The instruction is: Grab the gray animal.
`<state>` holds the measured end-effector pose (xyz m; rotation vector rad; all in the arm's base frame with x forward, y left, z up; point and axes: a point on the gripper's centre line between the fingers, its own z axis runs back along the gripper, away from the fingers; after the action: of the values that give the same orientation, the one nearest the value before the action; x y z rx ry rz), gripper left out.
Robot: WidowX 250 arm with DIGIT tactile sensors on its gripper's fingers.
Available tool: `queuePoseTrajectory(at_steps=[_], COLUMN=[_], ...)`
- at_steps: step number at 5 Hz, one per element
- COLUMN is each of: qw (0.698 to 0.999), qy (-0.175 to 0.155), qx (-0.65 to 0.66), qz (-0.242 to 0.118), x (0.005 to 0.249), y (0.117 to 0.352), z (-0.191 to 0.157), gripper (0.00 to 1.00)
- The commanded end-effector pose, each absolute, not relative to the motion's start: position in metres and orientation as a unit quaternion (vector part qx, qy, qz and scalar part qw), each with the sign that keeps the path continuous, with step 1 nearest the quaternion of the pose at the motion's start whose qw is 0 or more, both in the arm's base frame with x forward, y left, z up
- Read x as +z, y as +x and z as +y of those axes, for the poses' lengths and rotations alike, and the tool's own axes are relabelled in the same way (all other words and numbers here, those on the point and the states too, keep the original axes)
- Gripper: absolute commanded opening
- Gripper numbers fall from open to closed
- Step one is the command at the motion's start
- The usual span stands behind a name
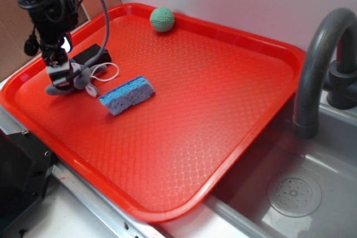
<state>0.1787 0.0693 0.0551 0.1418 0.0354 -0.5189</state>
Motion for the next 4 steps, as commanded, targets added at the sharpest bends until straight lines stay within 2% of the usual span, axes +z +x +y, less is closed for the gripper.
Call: queuePoseTrajectory(at_steps=[1, 2, 3, 4], qw=[0.963, 0.961, 0.962, 0.964], qy=[0.091, 0.091, 0.090, 0.087], qx=[-0.248, -0.255, -0.249, -0.243], qz=[0.049, 0.063, 0.074, 0.069], x=[0.033, 0.021, 0.015, 0.017], y=[0.176, 0.172, 0.169, 0.169], z=[0.082, 0.078, 0.080, 0.079], gripper=[1.00, 1.00, 0.56, 0.00])
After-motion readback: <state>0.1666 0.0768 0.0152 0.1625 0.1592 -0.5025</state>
